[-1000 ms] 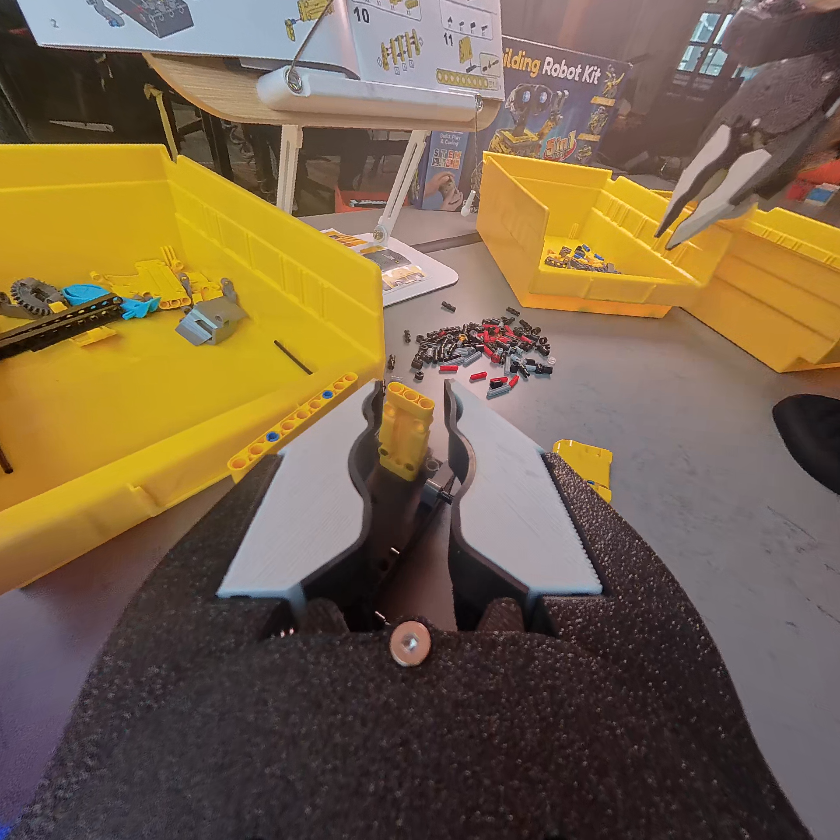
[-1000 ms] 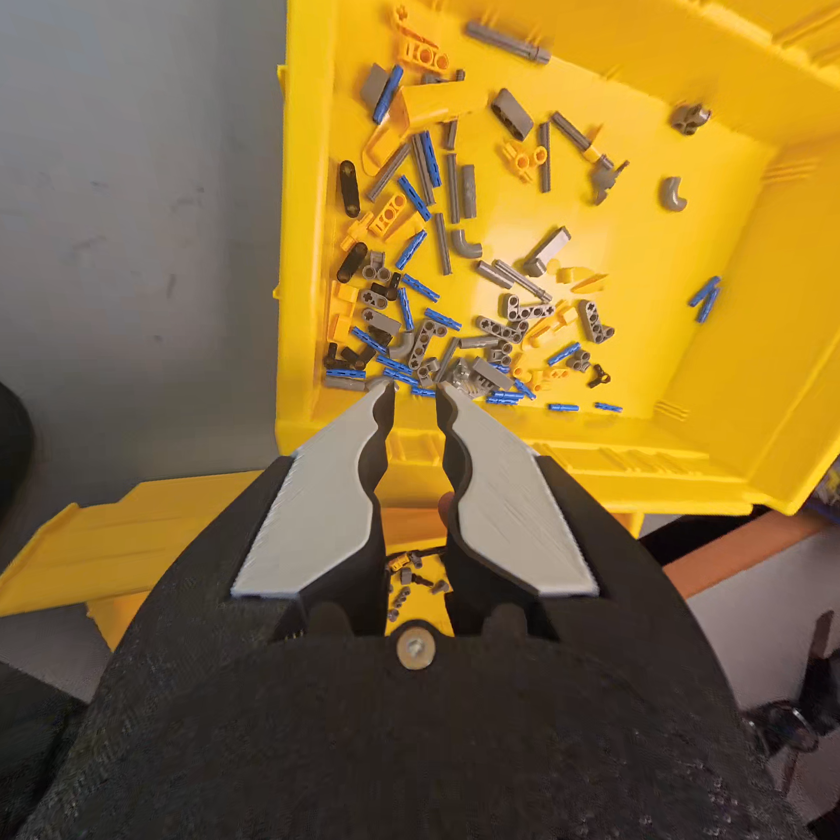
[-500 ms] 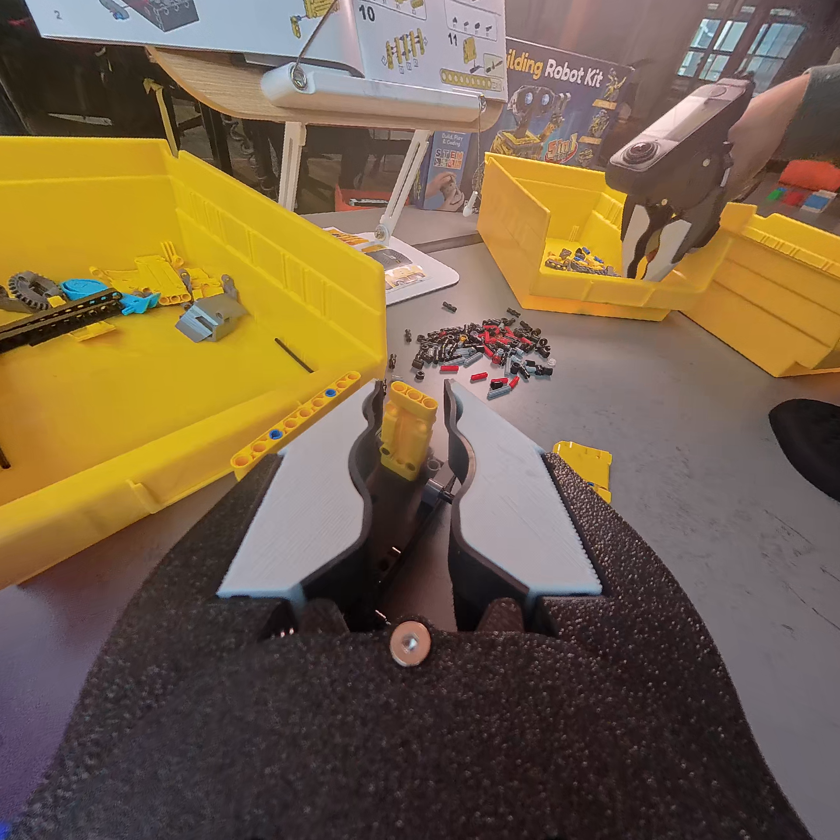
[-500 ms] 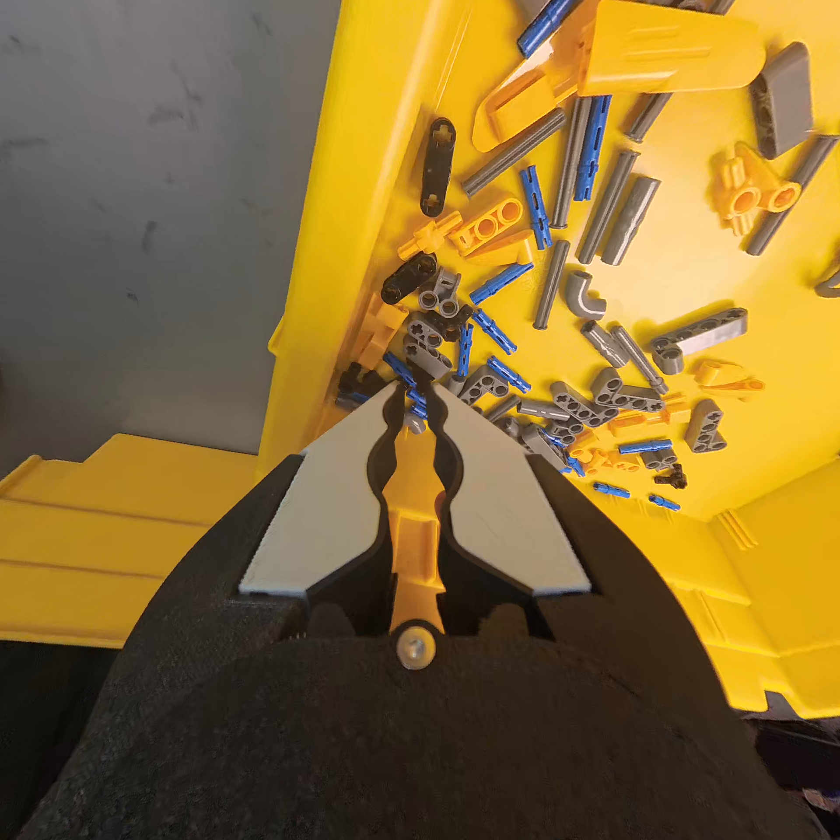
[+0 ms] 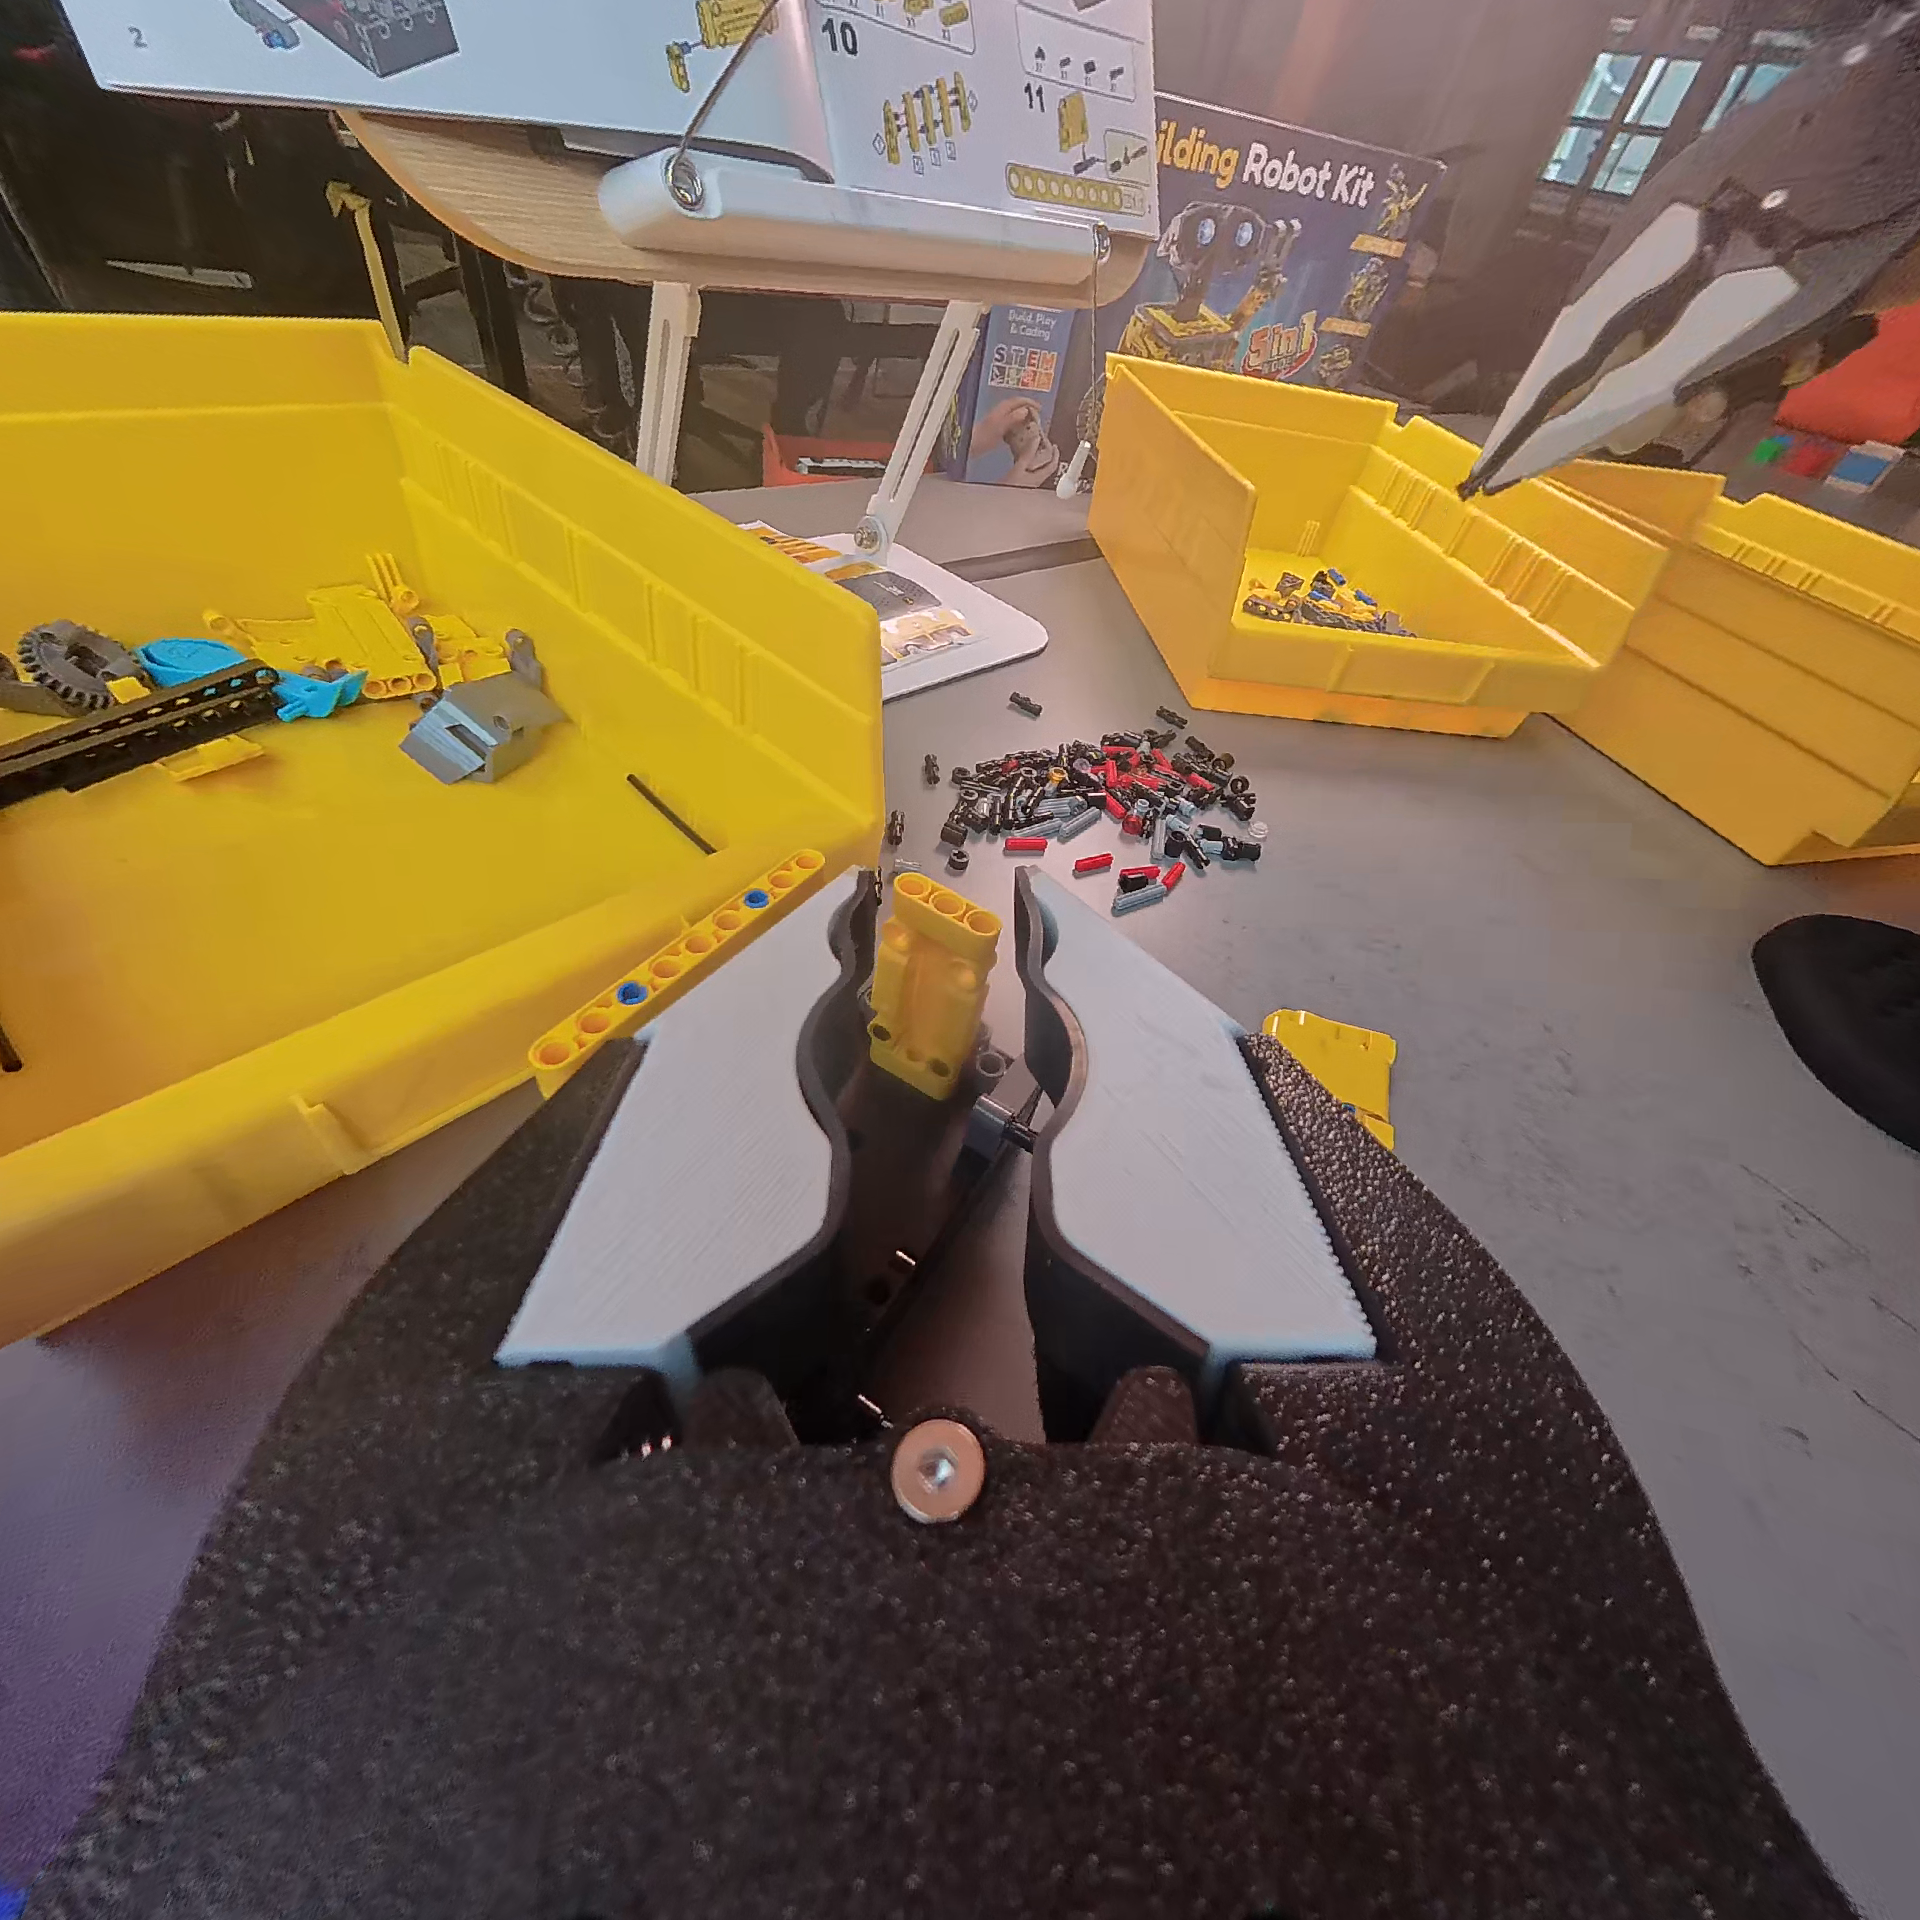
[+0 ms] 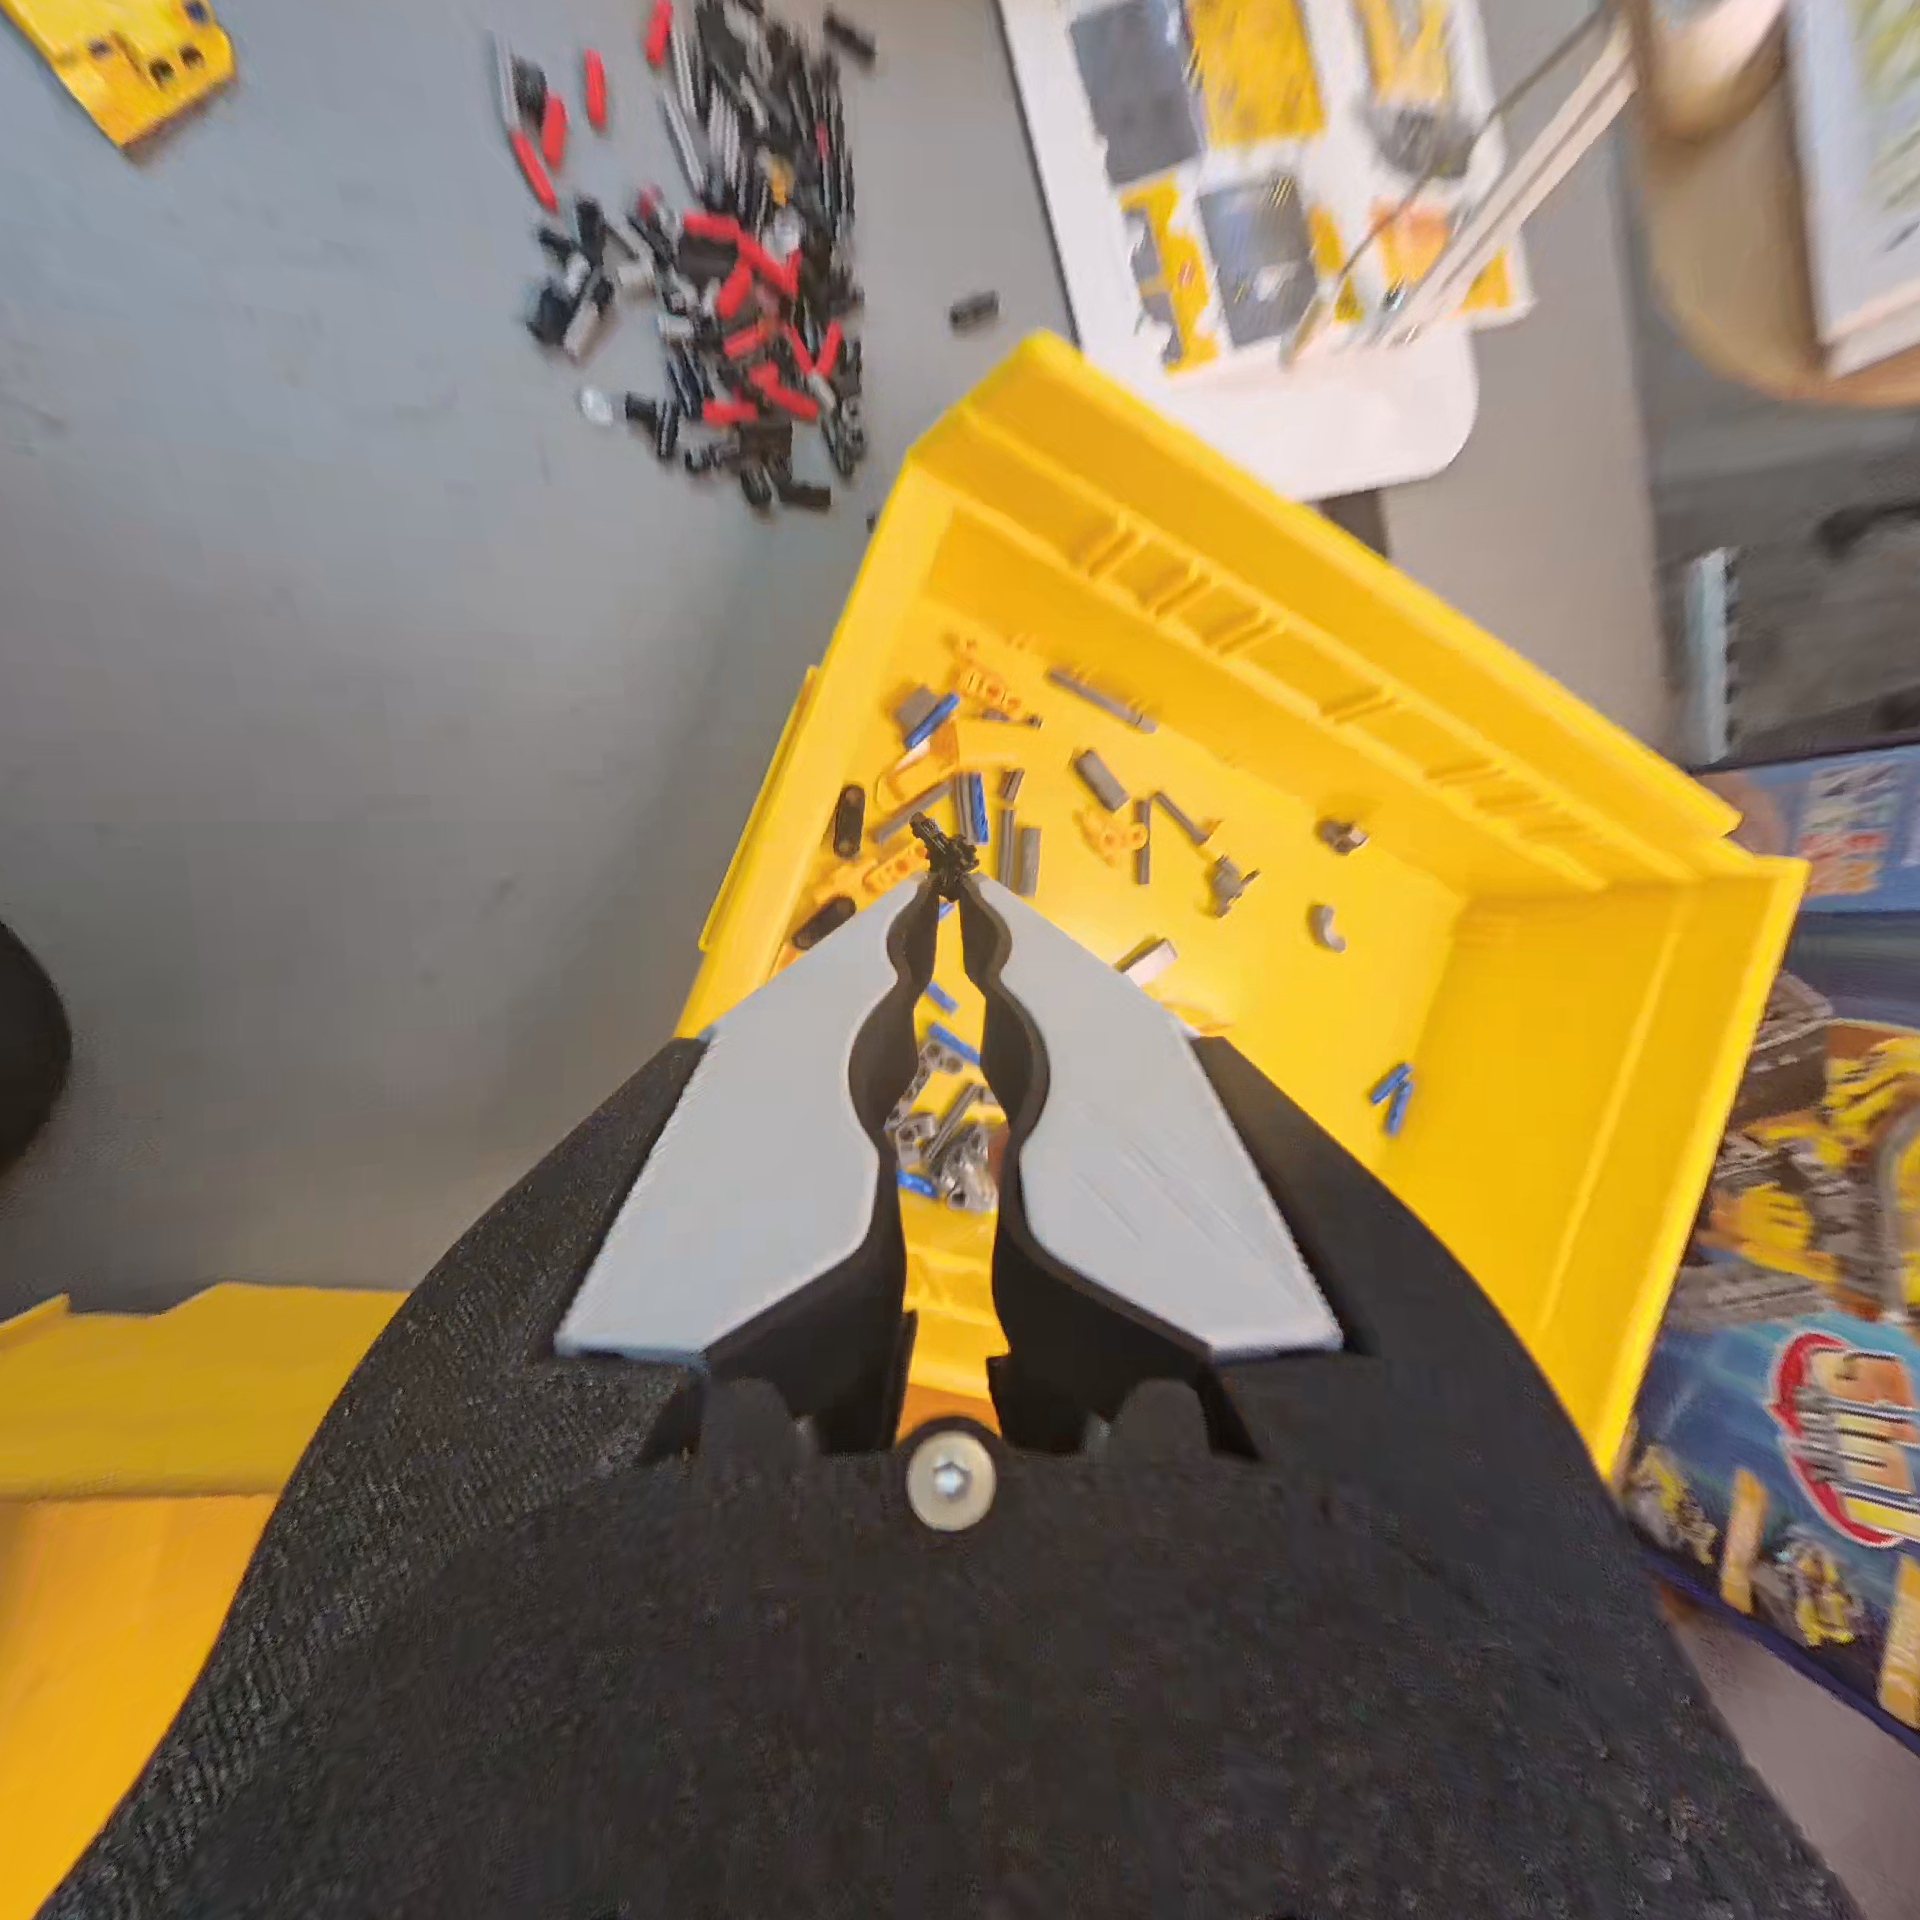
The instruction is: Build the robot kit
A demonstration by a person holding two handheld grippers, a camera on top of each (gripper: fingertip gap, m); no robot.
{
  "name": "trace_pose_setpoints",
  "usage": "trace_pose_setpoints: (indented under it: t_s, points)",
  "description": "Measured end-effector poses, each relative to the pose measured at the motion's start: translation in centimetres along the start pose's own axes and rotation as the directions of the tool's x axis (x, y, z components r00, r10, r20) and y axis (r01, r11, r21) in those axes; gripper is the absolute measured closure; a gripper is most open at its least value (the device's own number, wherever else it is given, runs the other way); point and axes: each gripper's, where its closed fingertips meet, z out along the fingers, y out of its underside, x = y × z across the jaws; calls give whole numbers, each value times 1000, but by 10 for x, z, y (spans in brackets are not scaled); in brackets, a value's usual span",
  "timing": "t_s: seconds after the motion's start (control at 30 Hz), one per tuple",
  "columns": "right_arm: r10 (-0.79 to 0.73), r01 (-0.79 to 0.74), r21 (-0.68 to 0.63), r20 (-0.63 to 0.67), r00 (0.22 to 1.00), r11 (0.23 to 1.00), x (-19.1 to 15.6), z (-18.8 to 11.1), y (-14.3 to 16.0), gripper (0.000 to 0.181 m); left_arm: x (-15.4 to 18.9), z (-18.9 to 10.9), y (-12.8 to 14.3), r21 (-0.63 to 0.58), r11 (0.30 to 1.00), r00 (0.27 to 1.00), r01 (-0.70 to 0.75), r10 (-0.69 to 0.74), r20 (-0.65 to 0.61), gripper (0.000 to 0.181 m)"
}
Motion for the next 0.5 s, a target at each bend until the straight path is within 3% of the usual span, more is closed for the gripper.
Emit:
trace_pose_setpoints:
  t_s: [0.13,0.23,0.5]
  points:
    - [-91,179,271,-307,947,946,-7,-32,-57,178,2,0,0,-1,1000,1000,-11,11,-4,156]
    - [-116,302,343,-471,874,889,-21,-51,-84,178,2,0,0,-1,1000,1000,-15,15,-4,156]
    - [-15,377,467,-613,790,800,-48,-67,-121,177,3,0,1,-5,1000,1000,-22,22,-3,156]
